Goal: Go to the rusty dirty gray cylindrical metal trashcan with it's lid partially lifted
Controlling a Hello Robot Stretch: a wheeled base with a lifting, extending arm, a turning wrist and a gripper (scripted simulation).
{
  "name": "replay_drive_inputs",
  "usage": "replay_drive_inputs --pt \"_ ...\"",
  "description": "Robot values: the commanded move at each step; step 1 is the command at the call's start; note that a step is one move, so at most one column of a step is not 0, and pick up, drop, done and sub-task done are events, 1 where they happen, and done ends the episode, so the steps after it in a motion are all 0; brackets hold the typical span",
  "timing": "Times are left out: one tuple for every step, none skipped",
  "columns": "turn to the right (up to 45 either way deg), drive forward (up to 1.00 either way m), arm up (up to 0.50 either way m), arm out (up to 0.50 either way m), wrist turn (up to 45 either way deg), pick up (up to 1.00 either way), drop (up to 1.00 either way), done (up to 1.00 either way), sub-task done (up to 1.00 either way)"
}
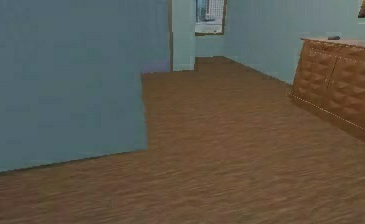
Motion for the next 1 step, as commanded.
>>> replay_drive_inputs --pt "0.0 1.00 0.00 0.00 0.0 0.00 0.00 0.00 0.00"
